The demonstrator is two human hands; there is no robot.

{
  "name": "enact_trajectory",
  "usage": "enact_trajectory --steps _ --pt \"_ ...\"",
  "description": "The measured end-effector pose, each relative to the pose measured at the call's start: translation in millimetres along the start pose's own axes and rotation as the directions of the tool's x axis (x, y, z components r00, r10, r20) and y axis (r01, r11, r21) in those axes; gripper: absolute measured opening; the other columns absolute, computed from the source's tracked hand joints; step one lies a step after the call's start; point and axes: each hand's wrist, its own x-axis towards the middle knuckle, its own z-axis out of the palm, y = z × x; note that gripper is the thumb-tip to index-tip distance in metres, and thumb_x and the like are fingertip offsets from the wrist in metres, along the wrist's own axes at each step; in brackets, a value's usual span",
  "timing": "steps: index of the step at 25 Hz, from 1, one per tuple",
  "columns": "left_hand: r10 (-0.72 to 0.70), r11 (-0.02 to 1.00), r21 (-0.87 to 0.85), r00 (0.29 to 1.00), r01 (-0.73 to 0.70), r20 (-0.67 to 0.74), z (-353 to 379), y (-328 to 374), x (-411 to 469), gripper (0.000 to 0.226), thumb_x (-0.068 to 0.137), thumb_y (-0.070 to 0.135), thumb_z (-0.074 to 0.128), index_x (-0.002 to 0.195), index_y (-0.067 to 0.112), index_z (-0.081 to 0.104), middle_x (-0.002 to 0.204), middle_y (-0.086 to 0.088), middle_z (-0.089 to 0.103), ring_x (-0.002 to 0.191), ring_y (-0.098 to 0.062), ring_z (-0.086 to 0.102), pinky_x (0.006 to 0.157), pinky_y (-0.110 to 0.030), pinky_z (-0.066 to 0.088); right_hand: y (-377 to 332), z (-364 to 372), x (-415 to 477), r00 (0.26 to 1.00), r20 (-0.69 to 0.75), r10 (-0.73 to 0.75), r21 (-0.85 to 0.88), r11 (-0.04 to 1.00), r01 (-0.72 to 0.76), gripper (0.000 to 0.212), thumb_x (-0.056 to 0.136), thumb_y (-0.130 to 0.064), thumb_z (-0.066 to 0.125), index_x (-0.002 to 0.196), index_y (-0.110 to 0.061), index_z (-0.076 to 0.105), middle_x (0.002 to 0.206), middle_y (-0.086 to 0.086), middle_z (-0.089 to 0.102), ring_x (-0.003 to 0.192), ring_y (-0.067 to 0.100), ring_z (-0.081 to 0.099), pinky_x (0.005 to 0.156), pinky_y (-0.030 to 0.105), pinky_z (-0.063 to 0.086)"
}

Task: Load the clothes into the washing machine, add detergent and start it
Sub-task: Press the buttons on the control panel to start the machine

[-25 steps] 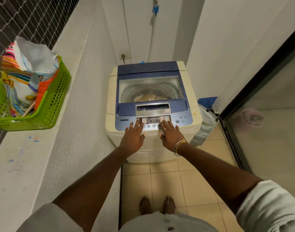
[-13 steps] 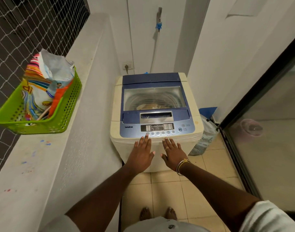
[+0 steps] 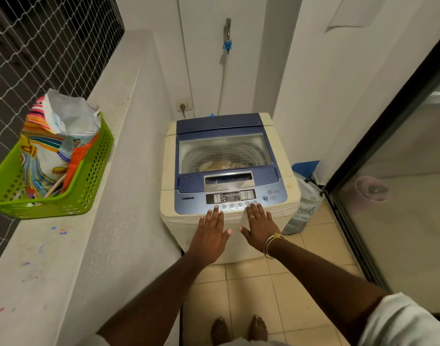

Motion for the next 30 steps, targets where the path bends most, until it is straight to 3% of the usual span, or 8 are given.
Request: enact_trajectory --steps 6,15,24,26,30 --pt "-0.012 0.999 -0.036 1.0 0.011 -0.027 -8.6 -0.1 17.2 0.068 0.104 0.051 0.022 0.157 0.012 0.009 0.166 -0.009 0.001 0.153 -0.028 0.004 0.123 -0.046 0.008 48.2 -30.8 28.5 0.99 0.02 0.136 -0.01 0.991 -0.136 0.086 0.096 -0.062 0.03 0.155 -0.005 0.005 0.163 0.014 0.0 0.151 0.031 -0.001 0.12 0.048 0.01" --pt "0.11 0.993 -0.029 0.993 -0.111 -0.041 -11.9 10.2 28.4 0.068 0.104 0.051 0.023 0.157 0.012 0.008 0.166 -0.009 0.002 0.153 -0.027 0.004 0.124 -0.045 0.008 63.1 -28.2 32.4 0.99 0.072 0.124 -0.002 0.992 -0.124 0.081 0.096 -0.062 0.035 0.156 -0.014 0.011 0.164 0.006 0.0 0.151 0.029 0.005 0.119 0.051 0.016" --pt "0.183 0.983 -0.006 0.981 -0.183 0.06 8.8 36.4 36.5 0.069 0.103 0.052 0.02 0.158 0.012 0.008 0.166 -0.009 -0.001 0.153 -0.027 0.0 0.123 -0.042 0.004 65.5 -25.3 37.8 0.99 0.068 0.127 -0.008 0.992 -0.127 0.071 0.098 -0.056 0.035 0.154 -0.017 0.018 0.164 0.004 0.004 0.15 0.028 0.009 0.116 0.056 0.018" --pt "0.18 0.983 0.001 0.981 -0.181 0.069 11.5 39.5 37.9 0.069 0.103 0.052 0.021 0.157 0.012 0.009 0.166 -0.009 -0.001 0.153 -0.027 0.002 0.123 -0.043 0.005 65.8 -29.8 40.9 0.992 0.058 0.114 -0.02 0.993 -0.113 0.065 0.099 -0.05 0.036 0.152 -0.014 0.023 0.163 0.007 0.012 0.148 0.029 0.016 0.117 0.054 0.019" --pt "0.177 0.984 -0.018 0.98 -0.176 0.089 11.7 44.1 36.0 0.068 0.103 0.052 0.023 0.157 0.013 0.007 0.166 -0.008 -0.001 0.153 -0.026 0.001 0.124 -0.043 0.005 64.4 -49.7 52.9 0.991 0.088 0.101 -0.051 0.994 -0.097 0.051 0.1 -0.045 0.036 0.137 -0.012 0.047 0.141 0.011 0.044 0.129 0.031 0.043 0.107 0.048 0.037"
